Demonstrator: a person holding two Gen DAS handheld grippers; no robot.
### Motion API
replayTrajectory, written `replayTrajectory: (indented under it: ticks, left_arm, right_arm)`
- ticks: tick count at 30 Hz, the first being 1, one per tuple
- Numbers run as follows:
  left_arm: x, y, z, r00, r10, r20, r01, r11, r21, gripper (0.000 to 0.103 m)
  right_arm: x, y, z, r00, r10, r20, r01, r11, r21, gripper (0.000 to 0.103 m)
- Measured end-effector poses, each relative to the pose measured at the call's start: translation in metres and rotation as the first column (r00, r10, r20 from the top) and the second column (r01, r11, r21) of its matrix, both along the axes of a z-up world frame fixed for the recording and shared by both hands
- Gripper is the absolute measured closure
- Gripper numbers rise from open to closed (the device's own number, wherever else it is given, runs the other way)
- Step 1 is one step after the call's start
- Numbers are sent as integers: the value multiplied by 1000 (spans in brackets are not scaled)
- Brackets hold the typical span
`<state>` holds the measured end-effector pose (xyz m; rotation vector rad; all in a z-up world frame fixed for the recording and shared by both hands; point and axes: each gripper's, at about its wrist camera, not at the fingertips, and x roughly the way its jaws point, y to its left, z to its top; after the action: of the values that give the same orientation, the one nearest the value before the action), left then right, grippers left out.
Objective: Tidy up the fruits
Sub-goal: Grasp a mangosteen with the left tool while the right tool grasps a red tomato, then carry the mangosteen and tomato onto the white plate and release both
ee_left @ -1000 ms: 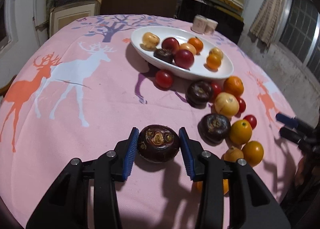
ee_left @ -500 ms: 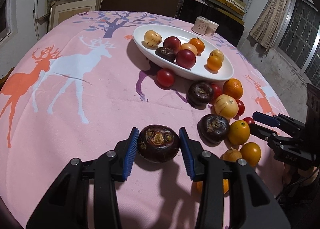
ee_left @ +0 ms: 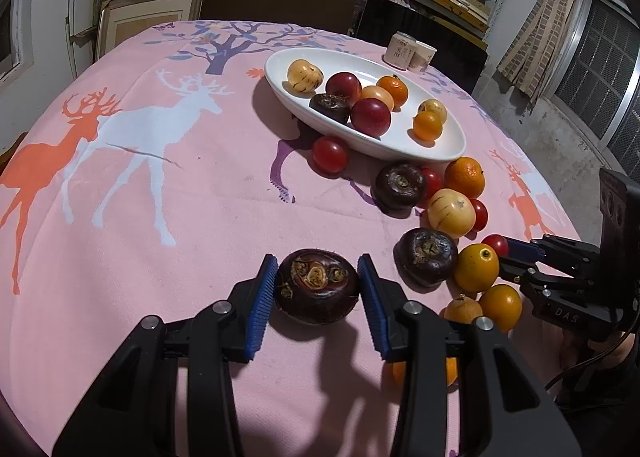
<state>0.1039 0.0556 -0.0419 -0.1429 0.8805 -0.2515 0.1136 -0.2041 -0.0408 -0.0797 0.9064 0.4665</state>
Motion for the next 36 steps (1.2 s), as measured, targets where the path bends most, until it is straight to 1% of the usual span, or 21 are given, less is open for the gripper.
replayTrajectory:
  ticks: [4,10,12,14,16,19,22,26,28,32,36]
  left_arm:
    - [0,1,0,1000,2,1,-2,1000,0,62]
    - [-3,4,3,999,24,28,-24,1000,1,62]
    - [-4,4,6,999,16,32,-16,1000,-7,62]
    - [-3,4,9,1000,9,27,-9,1000,-15,62]
    - [3,4,16,1000,-1,23,2,1000,-31,62]
    - [19,-3,36,999,-11,49,11,1000,-14,62]
    - [45,-16,59,995,-24,95,22,1000,17,62]
    - [92,-30,81,994,-14,107,15,1000,-5,62]
    - [120,-39,87,995,-11,99,13,1000,-20,62]
    - [170,-61,85,998,-20,63,20,1000,1,62]
    - [211,-72,72,1000,-19,13,19,1000,19,62]
  right_arm:
    - [-4,-4,3,1000,-7,17,6,1000,21,71]
    - [-16,-18,15,996,-30,84,23,996,81,71]
    - [-19,-25,21,995,-36,97,26,994,105,72]
    - [-18,-34,32,990,-60,126,45,992,121,71]
    - [-14,-40,46,982,-82,172,62,991,115,71]
    - [1,-44,72,965,-97,242,72,991,109,71]
    - [22,-43,96,943,-112,312,78,990,121,72]
    - [64,-38,113,927,-150,344,96,981,170,71]
    - [92,-34,111,927,-172,333,115,976,184,71]
    - [141,-28,99,944,-187,271,139,973,186,72]
    - [164,-20,81,953,-179,243,137,974,180,71]
